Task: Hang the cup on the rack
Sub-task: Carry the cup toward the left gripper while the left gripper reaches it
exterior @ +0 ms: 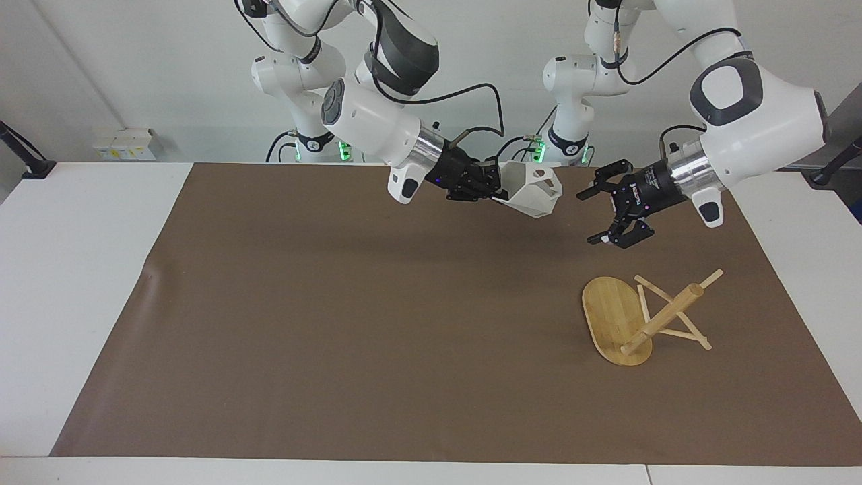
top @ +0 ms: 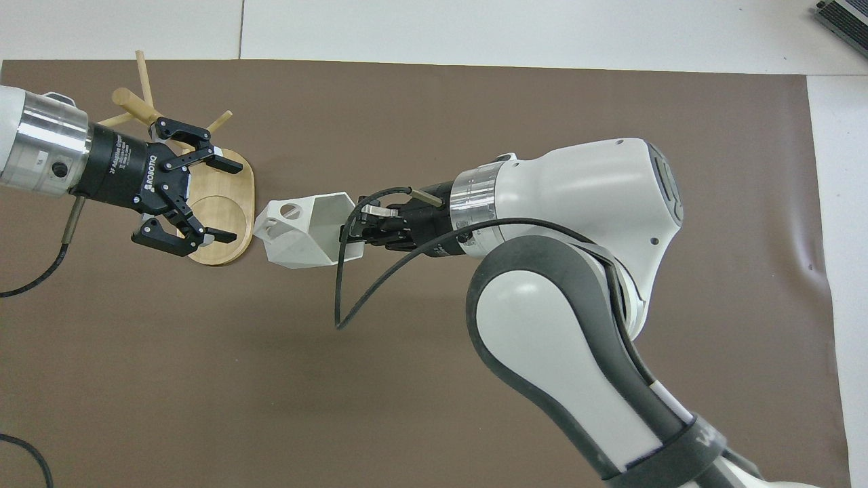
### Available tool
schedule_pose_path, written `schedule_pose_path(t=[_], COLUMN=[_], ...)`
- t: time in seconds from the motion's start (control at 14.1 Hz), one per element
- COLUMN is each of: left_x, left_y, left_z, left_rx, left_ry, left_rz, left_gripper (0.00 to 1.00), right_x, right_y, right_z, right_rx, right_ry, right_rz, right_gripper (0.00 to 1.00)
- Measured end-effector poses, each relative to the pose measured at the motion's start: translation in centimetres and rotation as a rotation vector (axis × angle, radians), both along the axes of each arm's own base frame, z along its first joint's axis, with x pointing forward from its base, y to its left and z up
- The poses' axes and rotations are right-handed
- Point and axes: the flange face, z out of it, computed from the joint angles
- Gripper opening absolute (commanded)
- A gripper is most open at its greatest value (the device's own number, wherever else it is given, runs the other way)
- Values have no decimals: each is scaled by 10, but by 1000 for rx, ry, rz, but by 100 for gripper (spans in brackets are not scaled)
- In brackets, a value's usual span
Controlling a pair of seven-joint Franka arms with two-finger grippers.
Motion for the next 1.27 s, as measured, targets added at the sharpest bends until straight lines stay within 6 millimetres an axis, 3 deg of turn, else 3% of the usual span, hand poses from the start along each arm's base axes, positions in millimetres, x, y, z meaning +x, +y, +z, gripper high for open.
schedule_pose_path(t=[0.35, 0.64, 1.27], left_x=[-11, -24, -41], left_y=[-5, -12, -48], left_z=[-6, 1, -9], left_rx=[-1, -5, 11], left_ry=[62, 86, 92], left_rz=[-28, -68, -74], left_gripper=[100, 100, 100], right_x=[-1, -1, 0], right_y=[1, 1, 0], right_z=[-1, -1, -1], right_rx=[0, 0, 0], right_ry=[0, -1, -2], right_rz=[-1, -1, -4], right_gripper=[0, 0, 0])
